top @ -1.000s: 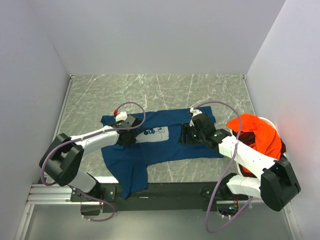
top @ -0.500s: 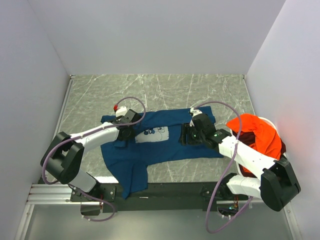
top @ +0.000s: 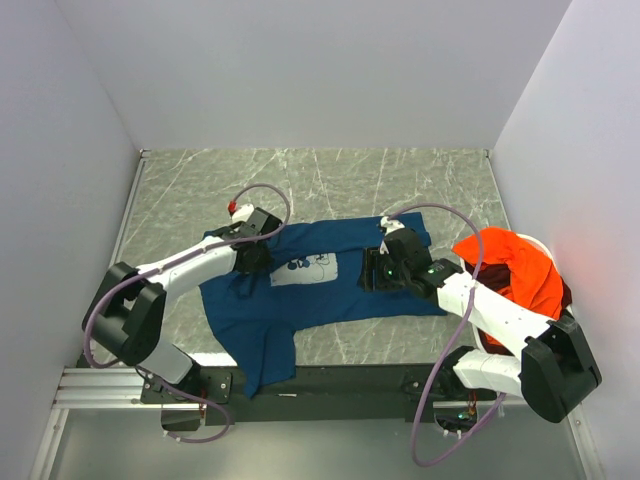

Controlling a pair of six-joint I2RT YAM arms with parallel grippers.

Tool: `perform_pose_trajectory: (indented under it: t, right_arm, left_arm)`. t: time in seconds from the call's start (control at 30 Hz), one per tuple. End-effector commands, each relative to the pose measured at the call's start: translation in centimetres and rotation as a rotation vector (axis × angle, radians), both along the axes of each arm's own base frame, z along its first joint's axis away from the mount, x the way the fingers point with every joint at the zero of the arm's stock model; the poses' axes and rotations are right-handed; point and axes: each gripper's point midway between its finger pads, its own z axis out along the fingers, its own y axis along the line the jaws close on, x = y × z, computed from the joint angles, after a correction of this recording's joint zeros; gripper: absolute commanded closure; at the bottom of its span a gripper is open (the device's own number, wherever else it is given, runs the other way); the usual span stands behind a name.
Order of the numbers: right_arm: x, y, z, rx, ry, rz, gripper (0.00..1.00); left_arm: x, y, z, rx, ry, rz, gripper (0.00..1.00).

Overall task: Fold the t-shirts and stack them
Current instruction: Fold the tshirt

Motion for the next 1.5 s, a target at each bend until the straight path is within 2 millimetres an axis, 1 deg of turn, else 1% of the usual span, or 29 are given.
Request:
perform_pose_trajectory:
  t: [0.0,0.07,0.1,0.2,0.33,0.4,0.47,0.5,0.53,0.57,0.6,0.63,0.7,0.73,0.77,0.8,0.83,0.87,0.93,0.97,1.03,1.07,1.1,1.13,1.17,1.23,1.33,1.43,1.47]
  right_arm:
    - [0.6,0.0,1.1,0.020,-0.039,-0.011,0.35]
    - [0.6,0.2,1.3,0.029,-0.040,-0.005,0.35]
    - [0.6,0.3,1.3,0.030,-0.041,-0.002,0.35]
    - [0.7,0.5,1.5,0.034,-0.041,0.014,0.36]
    - [0.7,1.2,1.8,0.053,-0.037,0.041,0.36]
    - [0.6,1.9,2.0,0.070,-0.035,0.068,0.37]
    - [0.7,2.5,2.2,0.084,-0.039,0.087,0.37]
    - [0.6,2.8,2.4,0.090,-0.041,0.100,0.37]
    - [0.3,3.4,2.5,0.100,-0.038,0.123,0.37]
    - [0.5,4.0,2.6,0.107,-0.038,0.132,0.37]
    - [0.5,4.4,2.6,0.113,-0.035,0.139,0.37]
    - [0.1,5.1,2.6,0.121,-0.030,0.162,0.38]
    - [0.3,6.5,2.7,0.142,-0.020,0.173,0.39]
    - [0.2,7.2,2.8,0.155,-0.015,0.181,0.39]
    - [0.2,8.4,2.8,0.180,-0.005,0.191,0.40]
    - [0.2,9.0,2.9,0.193,-0.002,0.197,0.41]
    - [0.2,9.5,2.8,0.203,0.008,0.195,0.41]
    - [0.4,10.6,2.8,0.233,0.018,0.197,0.42]
    - [0.7,11.6,2.8,0.264,0.032,0.195,0.45]
    - [1.1,12.6,2.7,0.291,0.045,0.189,0.46]
    - [0.9,13.8,2.5,0.329,0.075,0.204,0.50]
    - [1.2,14.7,2.2,0.355,0.091,0.201,0.51]
    - [0.8,15.3,2.1,0.373,0.111,0.220,0.53]
    - [0.8,15.8,1.9,0.384,0.125,0.226,0.53]
    - [1.0,16.4,1.5,0.394,0.141,0.224,0.54]
    - [0.8,17.4,0.9,0.406,0.174,0.234,0.54]
    - [0.7,18.5,0.2,0.416,0.198,0.243,0.55]
    - [0.6,19.3,-1.3,0.425,0.246,0.228,0.56]
    - [0.7,19.5,-1.4,0.428,0.249,0.226,0.57]
  left_arm:
    - [-1.1,-1.4,1.9,-0.114,0.014,-0.018,0.99]
    - [-2.1,-1.7,1.9,-0.154,0.032,-0.026,0.99]
    - [-2.7,-2.5,1.9,-0.200,0.056,-0.042,0.99]
    - [-4.1,-3.9,1.9,-0.294,0.092,-0.076,0.98]
    - [-4.9,-5.6,2.2,-0.387,0.120,-0.122,0.94]
    - [-5.3,-6.3,1.9,-0.409,0.146,-0.140,0.93]
    - [-5.8,-7.6,1.6,-0.445,0.175,-0.176,0.90]
    - [-6.0,-8.0,1.5,-0.457,0.184,-0.189,0.87]
    - [-6.5,-8.7,1.3,-0.467,0.202,-0.213,0.81]
    - [-6.6,-9.1,1.4,-0.472,0.205,-0.227,0.78]
    - [-6.6,-9.3,1.3,-0.471,0.210,-0.235,0.75]
    - [-6.9,-9.6,1.2,-0.473,0.218,-0.245,0.69]
    - [-7.0,-9.7,1.4,-0.476,0.217,-0.249,0.64]
    - [-7.0,-9.5,1.7,-0.476,0.207,-0.246,0.57]
    - [-7.0,-9.1,1.9,-0.468,0.200,-0.238,0.54]
    - [-7.2,-8.7,1.9,-0.454,0.202,-0.229,0.52]
    - [-7.3,-8.4,2.5,-0.451,0.187,-0.226,0.47]
    - [-7.4,-7.9,2.5,-0.439,0.182,-0.212,0.47]
    - [-7.6,-6.3,2.6,-0.401,0.163,-0.173,0.47]
    - [-7.9,-5.5,2.2,-0.382,0.165,-0.153,0.47]
    - [-7.8,-3.7,2.4,-0.367,0.139,-0.103,0.48]
    - [-8.3,-2.7,1.5,-0.357,0.154,-0.083,0.48]
    - [-8.0,-1.5,1.3,-0.360,0.146,-0.041,0.48]
    - [-8.1,-0.8,1.3,-0.366,0.134,-0.026,0.48]
    - [-8.6,0.0,0.4,-0.354,0.147,-0.011,0.48]
    - [-8.8,1.5,-0.3,-0.351,0.146,0.034,0.47]
    - [-9.2,2.6,-1.1,-0.351,0.148,0.063,0.46]
    - [-9.4,3.4,-1.9,-0.351,0.159,0.086,0.46]
    - [-9.4,3.5,-2.0,-0.352,0.161,0.086,0.46]
